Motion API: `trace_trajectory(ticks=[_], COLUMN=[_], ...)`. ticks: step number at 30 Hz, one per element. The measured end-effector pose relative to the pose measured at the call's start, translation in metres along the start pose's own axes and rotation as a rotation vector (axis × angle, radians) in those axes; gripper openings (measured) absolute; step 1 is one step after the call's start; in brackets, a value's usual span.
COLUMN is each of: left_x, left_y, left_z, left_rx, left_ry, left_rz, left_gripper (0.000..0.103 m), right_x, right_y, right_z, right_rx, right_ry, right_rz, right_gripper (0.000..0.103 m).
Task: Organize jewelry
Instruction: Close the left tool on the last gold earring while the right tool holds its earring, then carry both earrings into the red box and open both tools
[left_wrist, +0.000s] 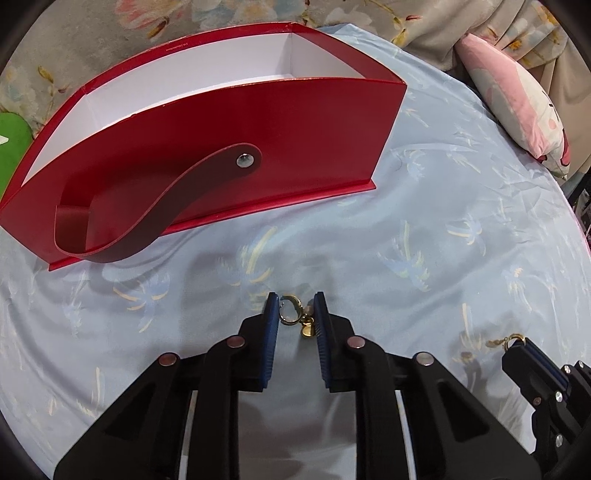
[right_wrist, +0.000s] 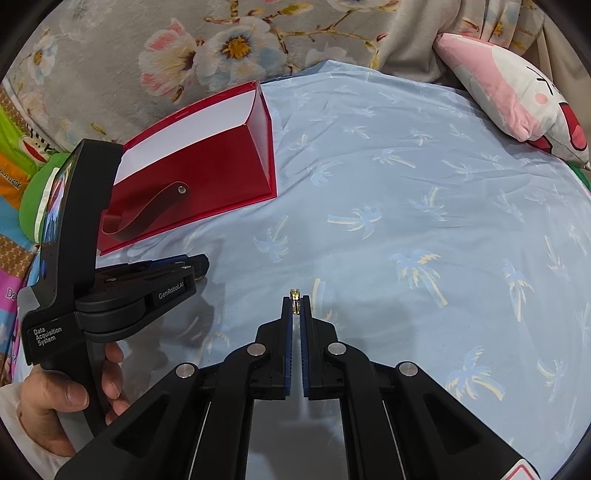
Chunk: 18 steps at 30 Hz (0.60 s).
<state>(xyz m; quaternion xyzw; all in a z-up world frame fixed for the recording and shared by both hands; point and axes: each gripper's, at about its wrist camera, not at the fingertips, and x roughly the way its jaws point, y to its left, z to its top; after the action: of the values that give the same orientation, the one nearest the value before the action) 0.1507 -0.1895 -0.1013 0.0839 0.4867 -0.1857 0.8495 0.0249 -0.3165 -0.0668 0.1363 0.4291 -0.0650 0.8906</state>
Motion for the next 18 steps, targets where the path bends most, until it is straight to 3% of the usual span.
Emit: trace_trajectory(ticks=[6, 18], left_x=[-0.013, -0.064], left_y=[0.022, 0.083], left_z=[-0.01, -0.022], left_rx=[-0.053, -0.152], left_ry=[0.008, -0.062], left_rz=[-0.038, -0.025], left_gripper=[0.018, 0.018], right_x=[-0.002, -0.008], right_y=[0.006, 0.029], right_z=[0.001, 0.005], right_rx=[-0.004, -0.036], right_ry=[-0.003, -0.016], right_rz=[0.012, 0.062], right_gripper=[0.003, 0.003])
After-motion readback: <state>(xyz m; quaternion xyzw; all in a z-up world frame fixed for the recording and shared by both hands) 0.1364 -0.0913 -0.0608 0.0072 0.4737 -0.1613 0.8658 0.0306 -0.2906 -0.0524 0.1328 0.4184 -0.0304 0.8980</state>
